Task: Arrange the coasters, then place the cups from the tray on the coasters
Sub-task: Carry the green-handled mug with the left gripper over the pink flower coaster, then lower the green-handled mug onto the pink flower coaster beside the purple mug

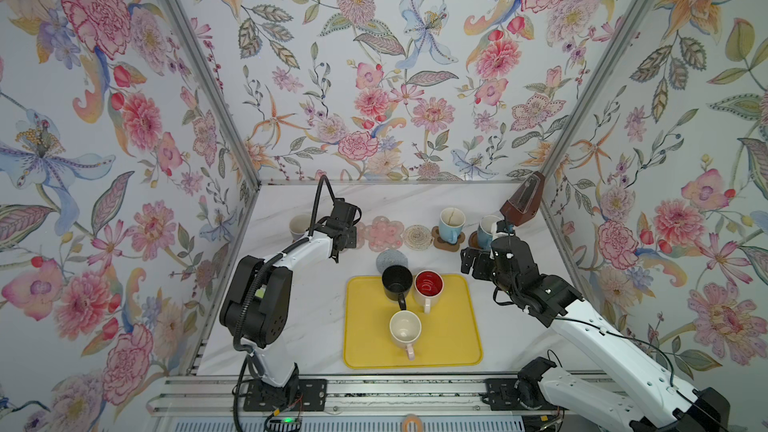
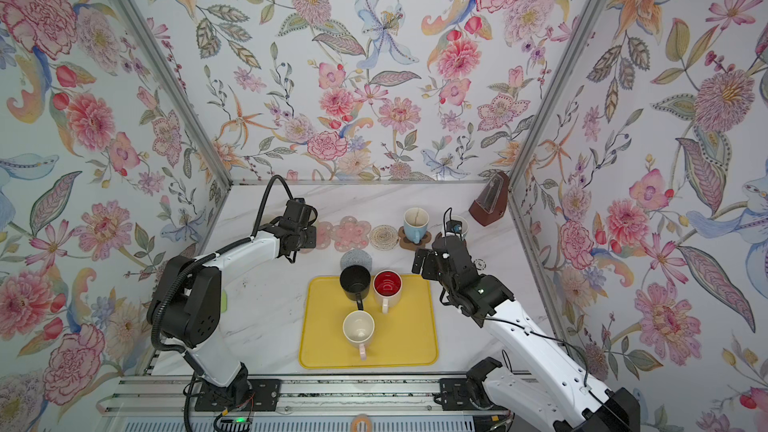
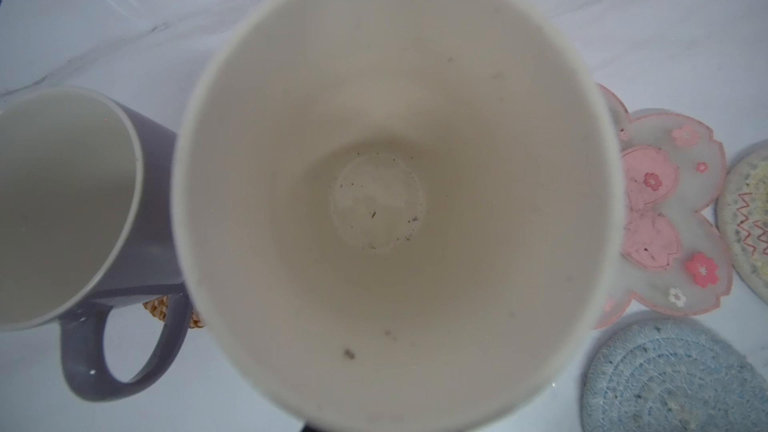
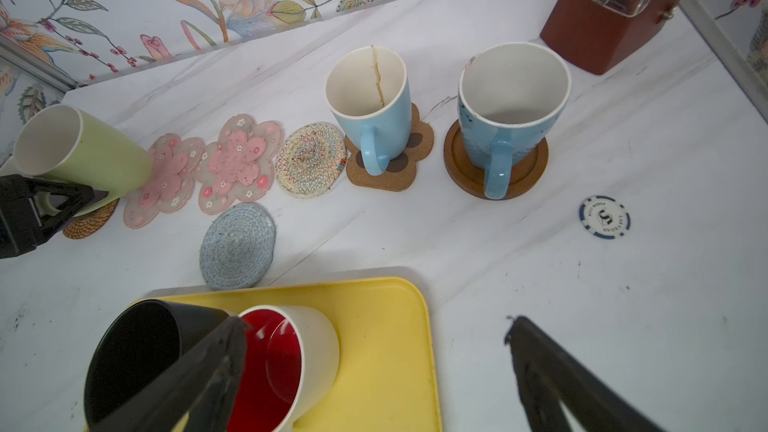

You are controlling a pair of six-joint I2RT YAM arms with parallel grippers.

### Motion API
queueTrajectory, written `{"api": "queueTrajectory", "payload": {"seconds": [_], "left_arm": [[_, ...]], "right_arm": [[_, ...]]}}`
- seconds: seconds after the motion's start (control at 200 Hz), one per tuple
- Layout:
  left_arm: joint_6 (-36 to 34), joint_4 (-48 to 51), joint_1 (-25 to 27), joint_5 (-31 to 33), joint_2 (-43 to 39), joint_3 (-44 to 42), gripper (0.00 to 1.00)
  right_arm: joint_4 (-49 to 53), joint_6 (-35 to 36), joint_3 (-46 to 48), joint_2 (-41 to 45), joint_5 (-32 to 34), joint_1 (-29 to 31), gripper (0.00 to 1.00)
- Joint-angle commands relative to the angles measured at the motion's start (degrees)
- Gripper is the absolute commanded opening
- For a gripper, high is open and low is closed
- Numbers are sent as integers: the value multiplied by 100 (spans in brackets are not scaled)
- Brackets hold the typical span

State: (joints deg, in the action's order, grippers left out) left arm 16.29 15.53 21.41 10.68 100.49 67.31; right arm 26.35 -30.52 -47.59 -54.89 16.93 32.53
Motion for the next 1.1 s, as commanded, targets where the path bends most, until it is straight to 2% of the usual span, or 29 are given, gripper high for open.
{"api": "queueTrajectory", "payload": {"seconds": [0.0,1.096], "left_arm": [[67,-442,-82,13,47,298,0],[322,-458,-207,-283,445,327,0]], "right_arm": [[169,-84,97,69,104,-23,99],[208,-60,68,56,39,-72,99]]}}
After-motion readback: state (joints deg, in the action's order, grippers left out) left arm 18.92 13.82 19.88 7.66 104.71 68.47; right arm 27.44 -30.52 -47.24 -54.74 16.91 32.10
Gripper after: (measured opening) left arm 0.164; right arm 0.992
